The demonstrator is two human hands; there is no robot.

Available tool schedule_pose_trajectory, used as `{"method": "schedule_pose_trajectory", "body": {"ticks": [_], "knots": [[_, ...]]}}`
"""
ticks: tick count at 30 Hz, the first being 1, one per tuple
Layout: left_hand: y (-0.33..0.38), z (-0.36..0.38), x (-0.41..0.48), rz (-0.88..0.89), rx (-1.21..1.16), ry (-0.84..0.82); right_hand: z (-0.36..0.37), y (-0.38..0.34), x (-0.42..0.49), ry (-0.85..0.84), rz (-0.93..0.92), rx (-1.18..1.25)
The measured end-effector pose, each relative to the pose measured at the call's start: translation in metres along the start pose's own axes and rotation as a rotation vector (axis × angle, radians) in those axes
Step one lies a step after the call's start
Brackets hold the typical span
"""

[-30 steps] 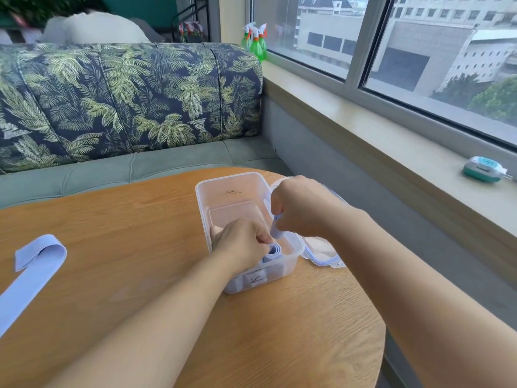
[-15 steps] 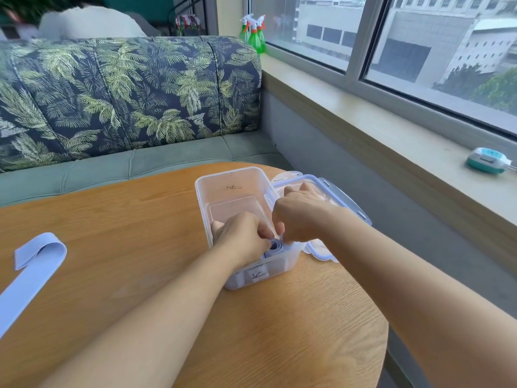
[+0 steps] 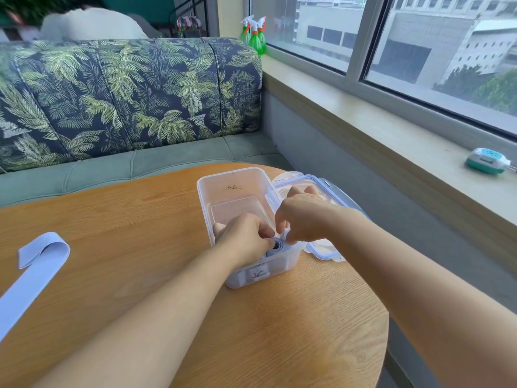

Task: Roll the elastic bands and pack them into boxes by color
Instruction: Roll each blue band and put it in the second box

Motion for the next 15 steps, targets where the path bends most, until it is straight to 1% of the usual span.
{"method": "schedule_pose_trajectory", "body": {"ticks": [5,8,11,15], "knots": [[0.004,-0.001,0.000,0.004,-0.023,0.015,0.000,0.005,-0.001,0.024,0.005,0.016],[0.008,-0.002,0.001,0.000,-0.030,0.022,-0.001,0.008,0.000,0.081,0.021,0.041],[0.010,-0.001,0.005,-0.026,-0.033,0.035,0.002,0.006,0.000,0.112,0.010,-0.004],[0.011,0.003,0.010,-0.059,-0.033,0.035,0.005,0.006,0.001,0.102,0.006,-0.048]]}}
Point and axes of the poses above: each hand's wrist, its own x-axis towards the middle knuckle, its own z-axis out of the palm, y = z × x, the point moved 6 cm from there along x, towards the middle knuckle, and after that the axes turned 7 degrees about -x, right-handed, at the moved point
